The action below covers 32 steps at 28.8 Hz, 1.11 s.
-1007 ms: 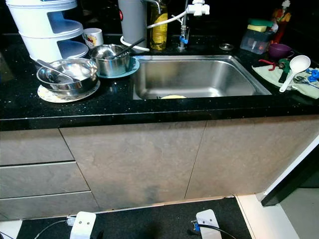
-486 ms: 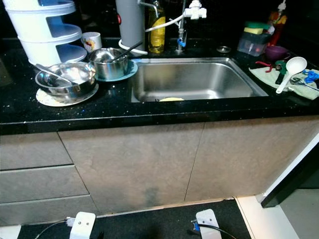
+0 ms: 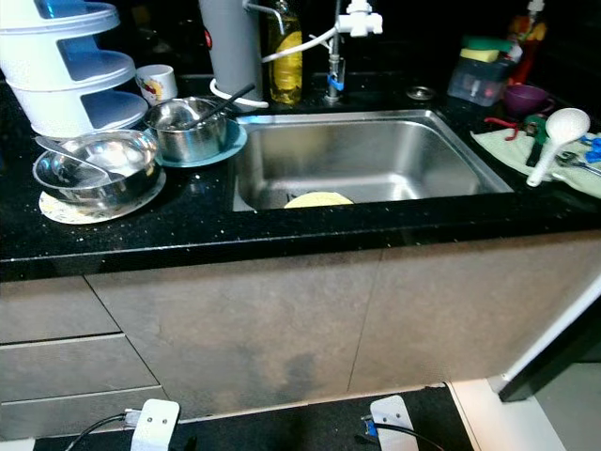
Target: Kitchen organization
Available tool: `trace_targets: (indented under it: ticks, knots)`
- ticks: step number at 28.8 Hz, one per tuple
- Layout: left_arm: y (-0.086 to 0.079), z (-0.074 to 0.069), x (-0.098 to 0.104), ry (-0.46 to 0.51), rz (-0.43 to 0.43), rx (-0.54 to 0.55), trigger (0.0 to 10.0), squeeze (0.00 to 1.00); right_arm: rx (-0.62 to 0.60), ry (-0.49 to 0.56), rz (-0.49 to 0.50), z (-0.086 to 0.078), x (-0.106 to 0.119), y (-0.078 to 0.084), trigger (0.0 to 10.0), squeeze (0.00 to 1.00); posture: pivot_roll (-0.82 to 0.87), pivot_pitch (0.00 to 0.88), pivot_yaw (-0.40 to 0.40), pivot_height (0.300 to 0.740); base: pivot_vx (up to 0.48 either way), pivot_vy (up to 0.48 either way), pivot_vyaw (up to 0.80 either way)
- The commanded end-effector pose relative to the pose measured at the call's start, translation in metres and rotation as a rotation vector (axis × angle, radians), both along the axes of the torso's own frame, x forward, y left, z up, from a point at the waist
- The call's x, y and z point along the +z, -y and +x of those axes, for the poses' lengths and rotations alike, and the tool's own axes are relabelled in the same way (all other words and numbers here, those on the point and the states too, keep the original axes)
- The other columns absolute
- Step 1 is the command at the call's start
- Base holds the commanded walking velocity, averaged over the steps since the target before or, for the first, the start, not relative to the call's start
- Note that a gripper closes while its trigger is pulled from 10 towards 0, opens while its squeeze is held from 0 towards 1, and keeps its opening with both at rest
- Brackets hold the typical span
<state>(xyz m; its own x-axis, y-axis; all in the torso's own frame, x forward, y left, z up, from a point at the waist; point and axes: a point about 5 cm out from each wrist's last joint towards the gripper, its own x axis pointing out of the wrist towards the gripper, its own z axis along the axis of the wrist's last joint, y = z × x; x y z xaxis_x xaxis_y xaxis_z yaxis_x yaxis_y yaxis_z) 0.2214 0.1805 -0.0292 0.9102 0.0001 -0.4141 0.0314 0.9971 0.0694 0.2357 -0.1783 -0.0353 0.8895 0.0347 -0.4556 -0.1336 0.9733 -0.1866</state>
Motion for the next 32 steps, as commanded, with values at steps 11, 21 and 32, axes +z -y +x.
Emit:
trace_targets:
  ticks: [11, 21, 32]
  knots:
    - [-0.002, -0.004, -0.002, -0.019, -0.004, -0.002, 10.0, 0.0, -0.032, -0.026, 0.007, -0.009, -0.006, 0.005, 10.0, 0.0, -0.02, 0.188, -0.018, 0.74, 0.352, 0.0, 0.0]
    - [-0.002, -0.006, -0.003, -0.018, -0.004, -0.002, 10.0, 0.0, -0.032, -0.032, 0.007, -0.011, -0.007, 0.006, 10.0, 0.0, -0.02, 0.189, -0.017, 0.74, 0.329, 0.0, 0.0]
    - [-0.026, -0.058, -0.035, -0.217, 0.062, 0.163, 10.0, 0.0, -0.016, -0.253, -0.086, -0.044, -0.031, 0.03, 10.0, 0.0, -0.01, 0.194, -0.026, 0.74, 0.0, 0.0, 0.0]
